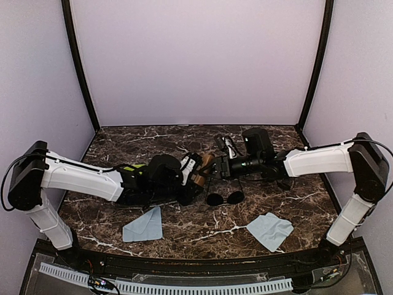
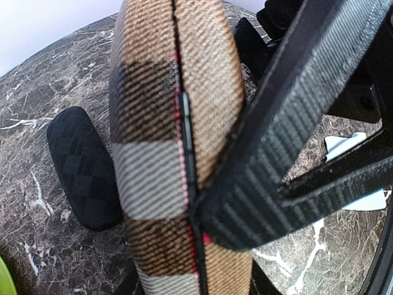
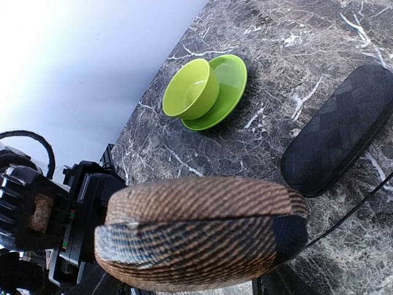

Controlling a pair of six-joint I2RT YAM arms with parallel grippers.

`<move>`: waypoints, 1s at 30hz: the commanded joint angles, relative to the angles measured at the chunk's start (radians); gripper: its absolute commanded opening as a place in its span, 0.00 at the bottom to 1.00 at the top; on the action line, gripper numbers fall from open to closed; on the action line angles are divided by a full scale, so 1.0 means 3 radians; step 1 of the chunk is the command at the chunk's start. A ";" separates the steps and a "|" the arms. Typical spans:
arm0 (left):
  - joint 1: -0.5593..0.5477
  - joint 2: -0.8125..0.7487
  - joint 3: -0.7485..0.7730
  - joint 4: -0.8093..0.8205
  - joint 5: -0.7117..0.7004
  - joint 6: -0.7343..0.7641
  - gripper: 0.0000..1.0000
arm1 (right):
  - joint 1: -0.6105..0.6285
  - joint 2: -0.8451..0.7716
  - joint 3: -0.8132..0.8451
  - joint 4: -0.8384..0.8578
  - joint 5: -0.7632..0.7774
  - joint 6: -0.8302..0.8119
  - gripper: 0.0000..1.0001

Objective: Organize the sunglasses
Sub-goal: Adjust the sunglasses case.

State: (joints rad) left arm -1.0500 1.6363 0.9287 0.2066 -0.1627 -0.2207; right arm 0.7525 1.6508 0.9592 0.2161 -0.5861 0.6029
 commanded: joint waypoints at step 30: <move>0.0662 0.0018 -0.0699 0.2429 0.3484 -0.1741 0.00 | -0.0147 -0.0323 -0.0279 0.0860 -0.1194 -0.0280 0.77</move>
State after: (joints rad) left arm -0.8516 1.6279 0.7162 0.8143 0.8135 -0.6880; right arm 0.7067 1.5368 0.8993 0.3393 -0.8787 0.4519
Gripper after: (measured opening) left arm 0.394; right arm 0.844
